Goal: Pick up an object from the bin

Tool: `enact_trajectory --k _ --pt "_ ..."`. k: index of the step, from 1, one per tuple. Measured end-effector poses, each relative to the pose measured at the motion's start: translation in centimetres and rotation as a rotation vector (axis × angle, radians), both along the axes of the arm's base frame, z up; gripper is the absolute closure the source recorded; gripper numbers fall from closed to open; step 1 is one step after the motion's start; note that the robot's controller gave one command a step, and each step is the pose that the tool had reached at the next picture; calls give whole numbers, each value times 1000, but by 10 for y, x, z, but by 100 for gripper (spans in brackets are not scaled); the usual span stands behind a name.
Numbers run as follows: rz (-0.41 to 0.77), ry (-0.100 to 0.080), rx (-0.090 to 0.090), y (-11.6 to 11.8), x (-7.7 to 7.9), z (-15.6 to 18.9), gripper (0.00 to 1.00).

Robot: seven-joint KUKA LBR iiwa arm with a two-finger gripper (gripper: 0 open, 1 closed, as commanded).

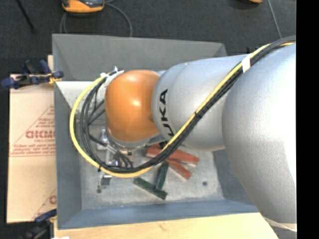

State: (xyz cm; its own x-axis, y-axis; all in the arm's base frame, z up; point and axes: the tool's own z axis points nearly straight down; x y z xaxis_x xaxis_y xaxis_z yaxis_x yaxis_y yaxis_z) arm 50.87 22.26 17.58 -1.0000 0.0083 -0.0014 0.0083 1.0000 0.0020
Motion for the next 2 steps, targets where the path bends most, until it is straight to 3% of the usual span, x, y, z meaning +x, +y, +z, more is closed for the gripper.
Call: enact_trajectory --k 1,2 --pt "0 0 0 0 0 0 0" --pt "16 -2 2 -50 37 -96 100"
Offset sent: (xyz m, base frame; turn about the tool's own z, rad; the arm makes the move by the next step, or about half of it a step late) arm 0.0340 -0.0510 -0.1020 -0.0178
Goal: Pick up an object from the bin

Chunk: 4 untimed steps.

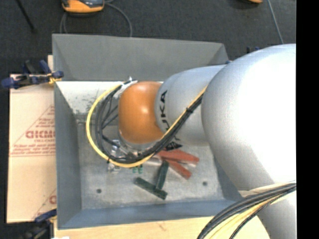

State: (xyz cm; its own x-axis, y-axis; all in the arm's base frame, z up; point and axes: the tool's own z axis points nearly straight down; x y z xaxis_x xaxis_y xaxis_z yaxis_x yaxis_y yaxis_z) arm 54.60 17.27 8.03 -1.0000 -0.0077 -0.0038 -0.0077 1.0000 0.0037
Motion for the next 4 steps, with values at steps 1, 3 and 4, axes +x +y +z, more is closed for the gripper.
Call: enact_trajectory --k 1,3,4 --pt "0 0 0 0 0 0 100" --pt "402 -3 -5 -45 -37 117 0" --pt "402 0 -4 -43 -37 113 0"
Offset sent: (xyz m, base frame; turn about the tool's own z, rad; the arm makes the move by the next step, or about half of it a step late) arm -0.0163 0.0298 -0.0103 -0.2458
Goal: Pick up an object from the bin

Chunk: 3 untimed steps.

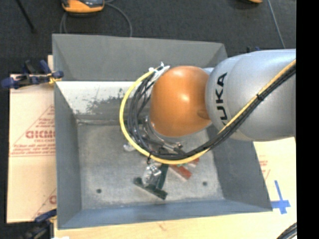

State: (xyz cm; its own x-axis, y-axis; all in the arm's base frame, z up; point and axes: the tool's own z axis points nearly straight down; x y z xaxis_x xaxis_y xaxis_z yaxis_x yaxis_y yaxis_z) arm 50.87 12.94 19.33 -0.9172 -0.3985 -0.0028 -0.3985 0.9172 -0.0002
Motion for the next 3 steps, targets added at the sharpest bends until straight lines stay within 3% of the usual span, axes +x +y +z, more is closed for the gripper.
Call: enact_trajectory --k 1,2,3 --pt "113 -7 0 -14 -1 -23 0" --pt "380 -6 -3 -30 14 -91 0" --pt "420 4 -2 -30 23 -107 100"
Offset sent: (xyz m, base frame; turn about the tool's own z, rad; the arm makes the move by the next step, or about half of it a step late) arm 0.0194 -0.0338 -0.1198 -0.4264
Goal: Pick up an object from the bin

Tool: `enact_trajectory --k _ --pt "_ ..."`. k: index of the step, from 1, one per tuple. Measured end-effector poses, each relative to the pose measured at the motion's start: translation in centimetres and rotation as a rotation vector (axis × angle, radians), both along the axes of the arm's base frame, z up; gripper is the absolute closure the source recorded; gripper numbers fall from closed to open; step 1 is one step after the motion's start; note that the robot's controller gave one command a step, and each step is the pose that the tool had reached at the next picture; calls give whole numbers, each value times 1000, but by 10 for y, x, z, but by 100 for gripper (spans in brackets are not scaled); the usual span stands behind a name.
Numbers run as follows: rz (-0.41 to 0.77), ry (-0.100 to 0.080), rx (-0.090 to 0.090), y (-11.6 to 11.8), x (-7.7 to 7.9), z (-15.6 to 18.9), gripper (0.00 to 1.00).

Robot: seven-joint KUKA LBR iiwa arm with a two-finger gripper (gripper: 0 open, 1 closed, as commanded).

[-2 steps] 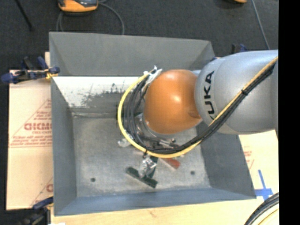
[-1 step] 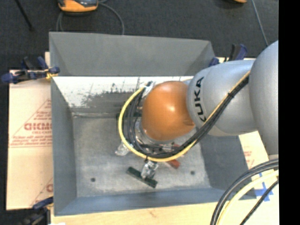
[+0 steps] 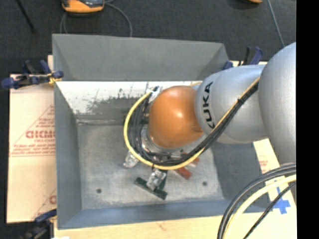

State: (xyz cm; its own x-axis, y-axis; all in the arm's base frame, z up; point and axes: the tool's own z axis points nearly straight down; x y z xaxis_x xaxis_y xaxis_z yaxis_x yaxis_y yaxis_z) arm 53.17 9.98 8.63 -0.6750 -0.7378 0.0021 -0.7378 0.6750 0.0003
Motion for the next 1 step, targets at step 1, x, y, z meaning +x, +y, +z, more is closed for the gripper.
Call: enact_trajectory --k 1 --pt "-1 0 0 0 0 0 100"
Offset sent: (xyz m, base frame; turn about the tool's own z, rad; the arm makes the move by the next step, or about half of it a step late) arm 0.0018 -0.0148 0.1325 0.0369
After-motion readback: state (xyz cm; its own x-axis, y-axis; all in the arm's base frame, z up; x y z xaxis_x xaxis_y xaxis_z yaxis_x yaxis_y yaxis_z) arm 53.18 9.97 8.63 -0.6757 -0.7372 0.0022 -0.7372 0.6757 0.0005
